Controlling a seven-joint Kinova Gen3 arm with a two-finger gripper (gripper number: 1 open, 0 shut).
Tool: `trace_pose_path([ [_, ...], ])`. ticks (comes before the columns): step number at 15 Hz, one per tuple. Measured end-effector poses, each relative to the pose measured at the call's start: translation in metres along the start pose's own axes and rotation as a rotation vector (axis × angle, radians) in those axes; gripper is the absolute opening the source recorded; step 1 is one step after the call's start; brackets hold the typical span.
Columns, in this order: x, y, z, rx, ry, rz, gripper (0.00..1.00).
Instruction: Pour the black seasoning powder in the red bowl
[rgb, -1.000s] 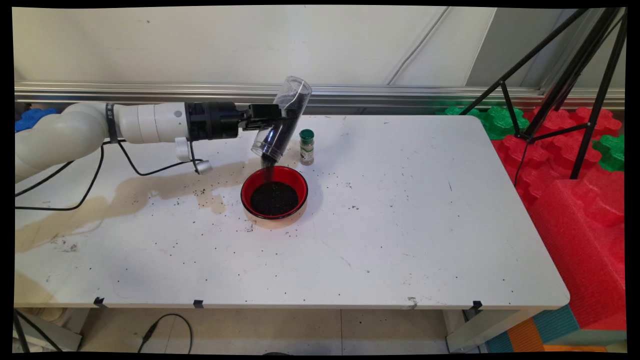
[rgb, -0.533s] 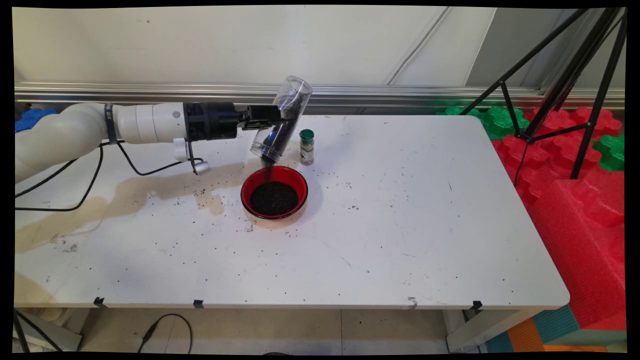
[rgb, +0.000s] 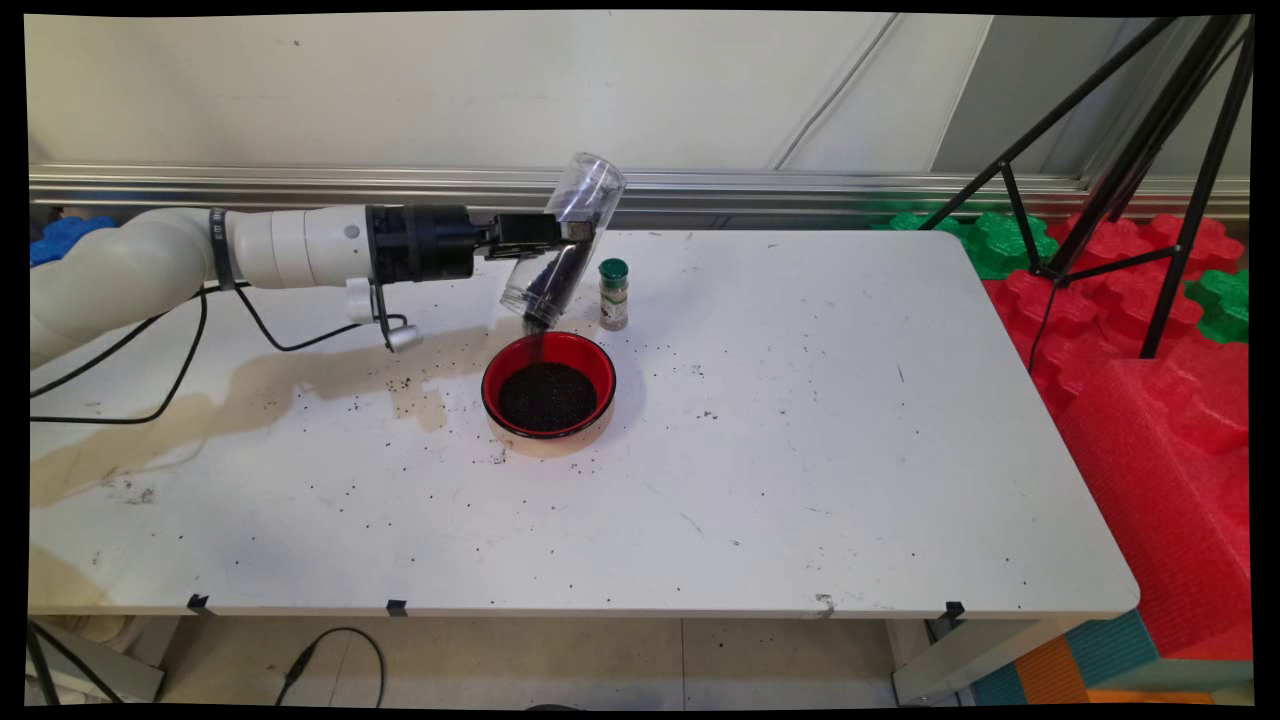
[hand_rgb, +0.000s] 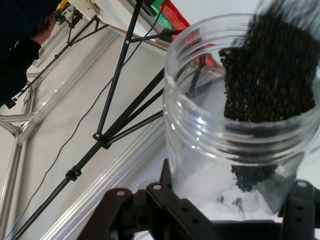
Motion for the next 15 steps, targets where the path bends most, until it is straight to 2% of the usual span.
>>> trace_pose_path([
  [15,-0.0005,0.0024,0.006,0.016,0.0,0.047,0.0],
])
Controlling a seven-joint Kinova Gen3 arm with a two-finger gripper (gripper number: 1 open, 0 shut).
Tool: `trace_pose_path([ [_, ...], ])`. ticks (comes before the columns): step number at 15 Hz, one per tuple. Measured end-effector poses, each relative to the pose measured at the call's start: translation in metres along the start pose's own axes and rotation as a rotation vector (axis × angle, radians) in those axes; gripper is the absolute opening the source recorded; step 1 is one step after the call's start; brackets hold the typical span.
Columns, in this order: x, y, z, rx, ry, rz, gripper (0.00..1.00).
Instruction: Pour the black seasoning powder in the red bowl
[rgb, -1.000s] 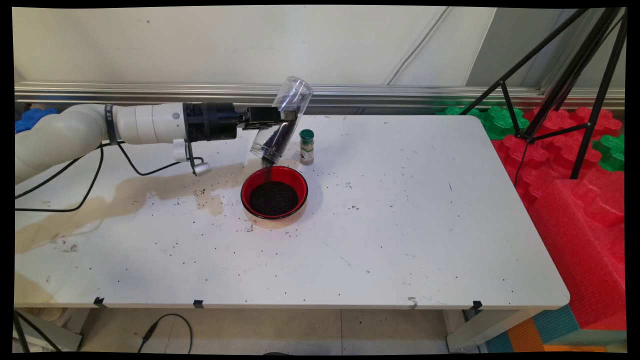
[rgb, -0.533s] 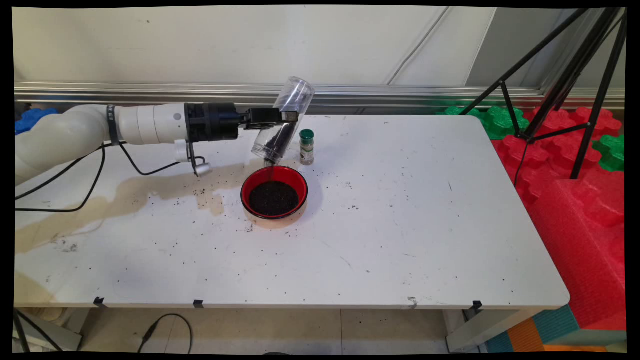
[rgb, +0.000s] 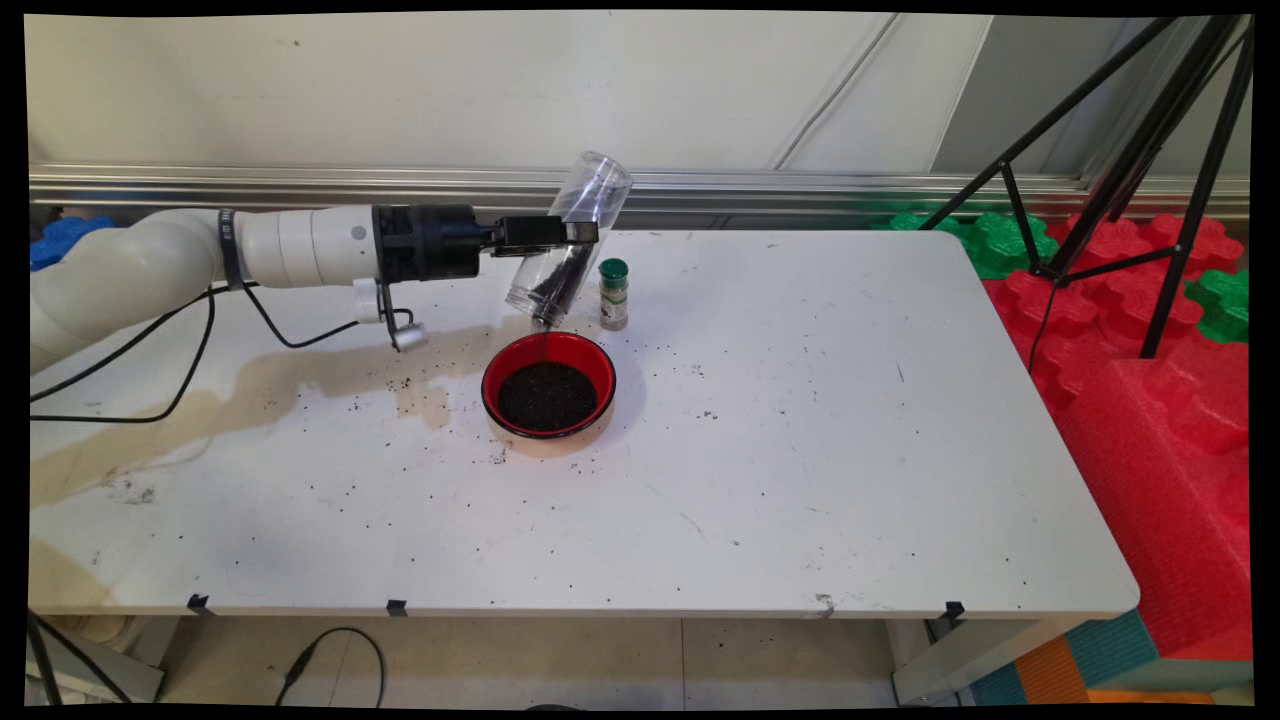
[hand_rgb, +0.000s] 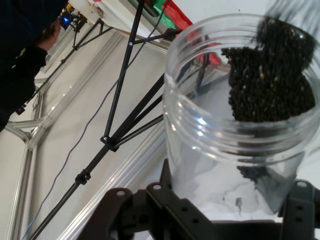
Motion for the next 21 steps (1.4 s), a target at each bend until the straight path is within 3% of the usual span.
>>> trace_pose_path([
  [21,-0.0036,-0.002,0.0033,0.054,0.0,0.18,0.0],
])
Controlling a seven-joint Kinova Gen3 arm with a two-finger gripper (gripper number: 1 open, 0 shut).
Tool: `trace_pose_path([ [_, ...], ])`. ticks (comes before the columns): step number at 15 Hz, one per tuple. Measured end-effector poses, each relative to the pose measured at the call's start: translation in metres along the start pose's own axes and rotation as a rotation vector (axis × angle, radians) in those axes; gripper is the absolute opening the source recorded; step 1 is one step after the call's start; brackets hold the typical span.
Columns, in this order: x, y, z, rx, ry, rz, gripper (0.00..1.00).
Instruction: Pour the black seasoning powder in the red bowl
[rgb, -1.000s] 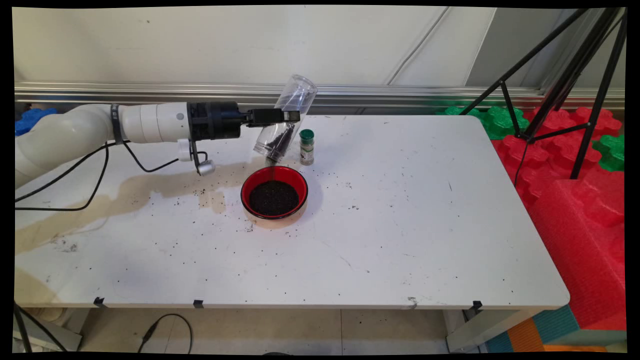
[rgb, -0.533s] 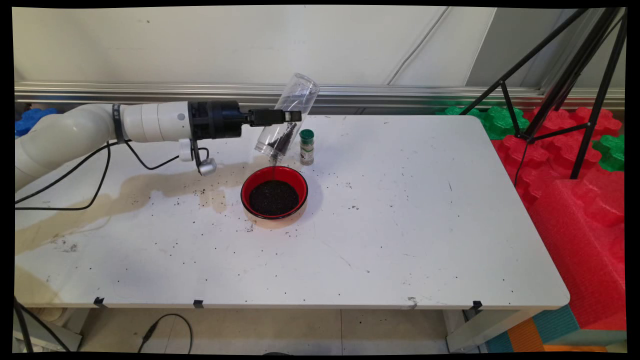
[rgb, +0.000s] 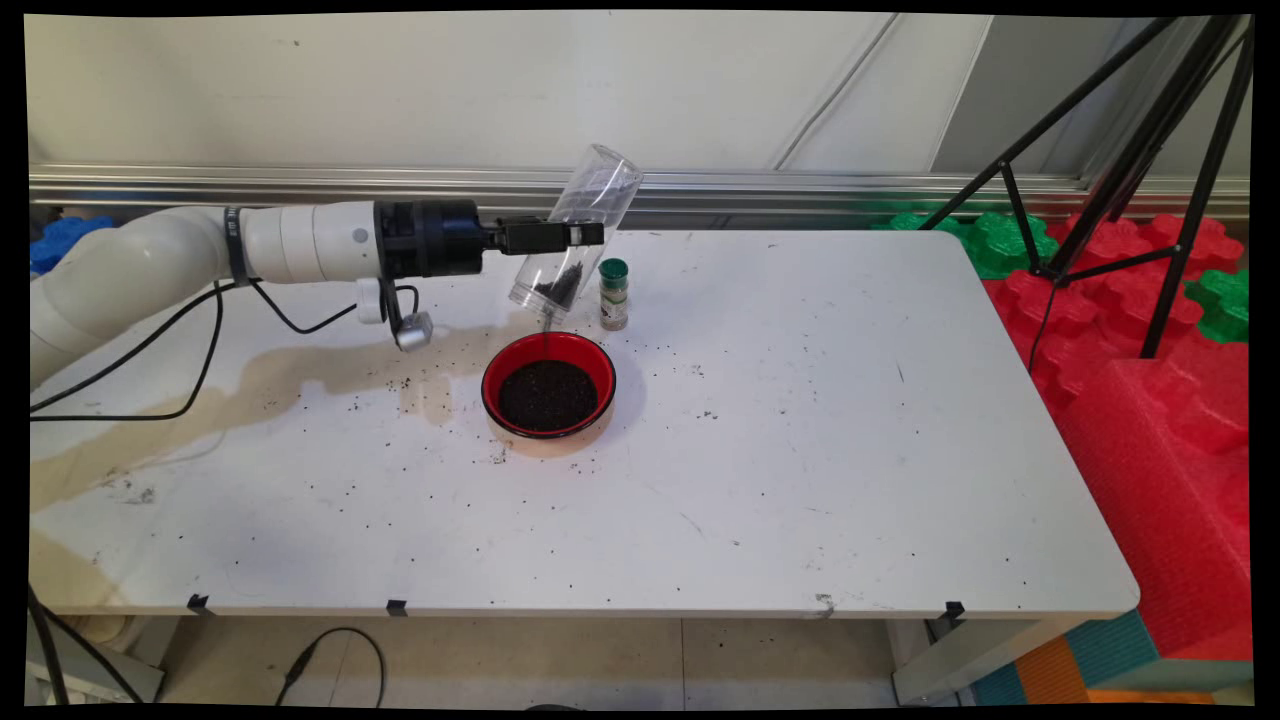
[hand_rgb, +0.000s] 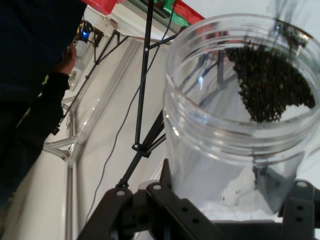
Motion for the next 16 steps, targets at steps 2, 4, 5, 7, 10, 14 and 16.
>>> trace_pose_path([
  [2,-0.0003,-0.0007,-0.0005,0.005,0.0,0.013,0.0],
  [4,-0.0009,-0.0019,-0.0008,0.015,0.0,0.032,0.0],
  [5,-0.001,-0.0022,-0.0009,0.018,0.0,0.037,0.0],
  [7,-0.0017,-0.0033,-0.0014,0.026,0.0,0.053,0.0],
  [10,-0.0026,-0.0048,-0.0021,0.039,0.0,0.076,0.0],
  [14,-0.0041,-0.0067,-0.0035,0.052,-0.003,0.101,0.0],
  [16,-0.0049,-0.0074,-0.0043,0.058,-0.006,0.11,0.0],
])
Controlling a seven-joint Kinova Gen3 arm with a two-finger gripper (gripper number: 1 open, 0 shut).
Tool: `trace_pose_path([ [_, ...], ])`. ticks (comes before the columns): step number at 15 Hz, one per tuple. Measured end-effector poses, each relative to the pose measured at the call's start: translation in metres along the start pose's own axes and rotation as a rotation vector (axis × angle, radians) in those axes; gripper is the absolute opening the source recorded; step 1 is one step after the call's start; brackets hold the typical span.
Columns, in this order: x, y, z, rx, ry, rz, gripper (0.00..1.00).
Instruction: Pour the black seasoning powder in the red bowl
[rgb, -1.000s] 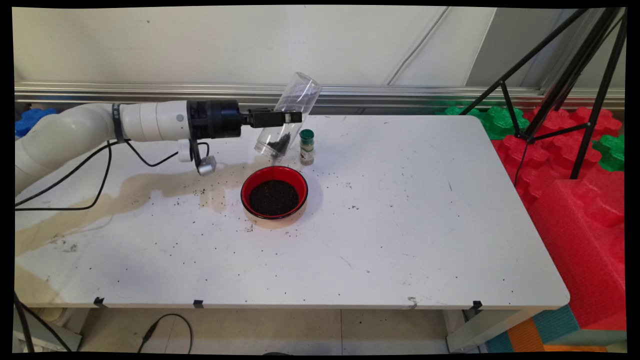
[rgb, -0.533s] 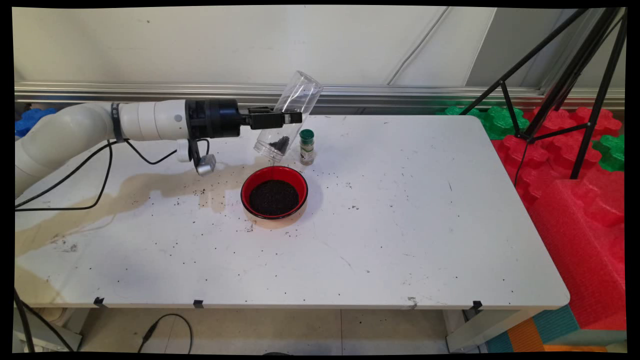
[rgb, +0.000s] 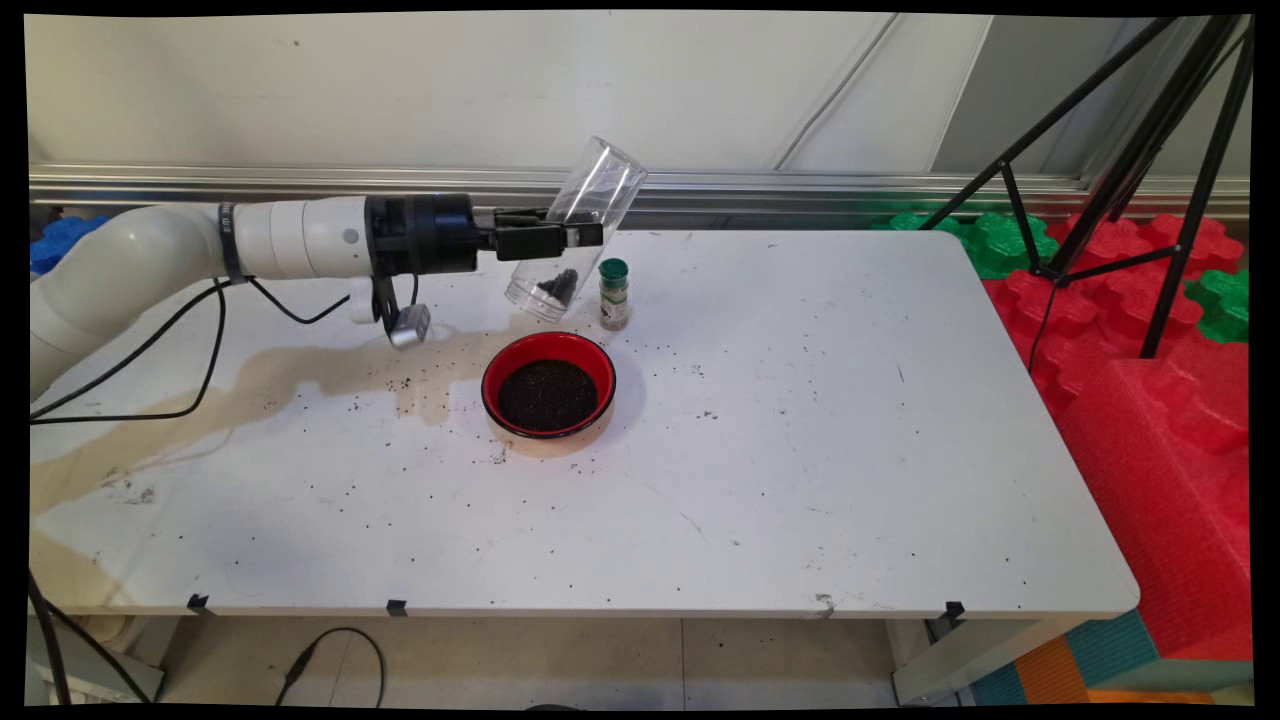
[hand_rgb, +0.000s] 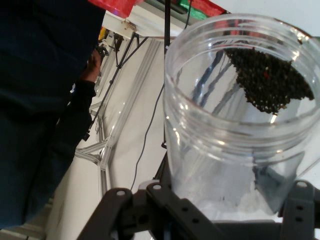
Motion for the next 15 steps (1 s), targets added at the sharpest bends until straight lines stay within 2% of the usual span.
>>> trace_pose_path([
  [15,-0.0093,-0.0016,-0.0037,0.019,-0.047,-0.02,0.0],
])
